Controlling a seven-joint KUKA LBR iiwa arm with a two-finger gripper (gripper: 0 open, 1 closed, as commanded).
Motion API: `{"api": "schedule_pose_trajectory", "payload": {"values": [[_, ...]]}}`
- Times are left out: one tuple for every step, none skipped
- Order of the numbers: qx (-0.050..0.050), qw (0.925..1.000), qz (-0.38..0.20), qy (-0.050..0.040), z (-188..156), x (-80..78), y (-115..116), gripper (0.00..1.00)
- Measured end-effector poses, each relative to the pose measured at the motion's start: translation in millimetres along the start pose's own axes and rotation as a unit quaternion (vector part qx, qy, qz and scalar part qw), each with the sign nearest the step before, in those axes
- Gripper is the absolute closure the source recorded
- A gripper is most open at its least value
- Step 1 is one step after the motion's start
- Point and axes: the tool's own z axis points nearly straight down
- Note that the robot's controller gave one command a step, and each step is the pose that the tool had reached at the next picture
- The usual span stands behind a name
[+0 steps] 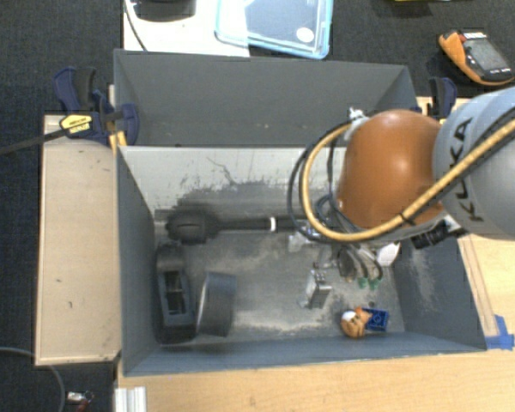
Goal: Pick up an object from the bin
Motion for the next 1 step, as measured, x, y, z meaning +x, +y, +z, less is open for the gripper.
{"api": "schedule_pose_trajectory", "payload": {"values": [[0.000, 1.0000, 0.001, -0.0042, -4.2, -1.7, -0.4, 0.00]]}}
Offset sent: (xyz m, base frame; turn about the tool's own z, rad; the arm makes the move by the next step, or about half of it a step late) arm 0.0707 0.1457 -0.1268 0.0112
